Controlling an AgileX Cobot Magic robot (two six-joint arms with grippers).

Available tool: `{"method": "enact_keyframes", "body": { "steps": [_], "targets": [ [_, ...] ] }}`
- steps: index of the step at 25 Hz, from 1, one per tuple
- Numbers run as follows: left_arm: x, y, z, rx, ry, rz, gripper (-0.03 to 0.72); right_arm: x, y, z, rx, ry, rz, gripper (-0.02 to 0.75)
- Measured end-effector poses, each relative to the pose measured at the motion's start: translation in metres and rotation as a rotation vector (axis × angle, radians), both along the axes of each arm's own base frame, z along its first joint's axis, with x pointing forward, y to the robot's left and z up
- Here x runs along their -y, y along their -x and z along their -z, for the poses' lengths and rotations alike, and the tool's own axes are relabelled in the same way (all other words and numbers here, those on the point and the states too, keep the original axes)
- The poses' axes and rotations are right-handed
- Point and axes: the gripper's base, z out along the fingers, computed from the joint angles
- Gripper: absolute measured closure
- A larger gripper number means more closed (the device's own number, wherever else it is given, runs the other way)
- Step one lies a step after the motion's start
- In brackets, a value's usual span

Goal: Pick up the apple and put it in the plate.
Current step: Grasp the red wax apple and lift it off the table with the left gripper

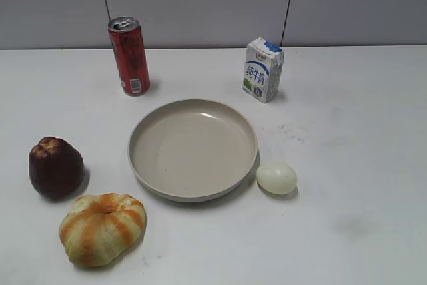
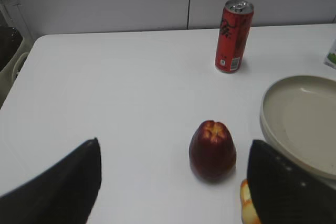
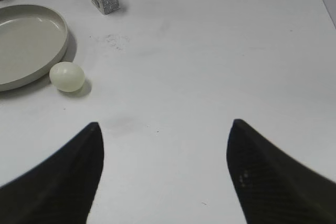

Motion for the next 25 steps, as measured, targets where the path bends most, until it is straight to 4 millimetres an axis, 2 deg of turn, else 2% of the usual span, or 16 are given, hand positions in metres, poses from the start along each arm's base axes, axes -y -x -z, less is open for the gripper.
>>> {"method": "enact_keyframes", "body": {
  "steps": [3,7,12,15,19,25],
  "targets": [
    [0.004,-0.033,0.002,-0.082,0.048,0.01,0.012,0.0,0.0,0.0,0.0,0.0,0.0,0.153],
    [0.01,-0.079,0.012,-0.279,0.068,0.032,0.006,0.0,0.0,0.0,0.0,0.0,0.0,0.153],
    [0.017,-0.138,0.032,-0.502,0.068,0.061,0.006,0.0,0.0,0.0,0.0,0.0,0.0,0.153],
    [0.022,-0.166,0.044,-0.588,0.08,0.082,0.006,0.0,0.0,0.0,0.0,0.0,0.0,0.153],
    [0.04,-0.19,0.064,-0.68,0.047,0.154,0.006,0.0,0.0,0.0,0.0,0.0,0.0,0.153],
    [0.057,-0.208,0.103,-0.782,-0.021,0.2,0.008,0.0,0.0,0.0,0.0,0.0,0.0,0.153]
  ]
}}
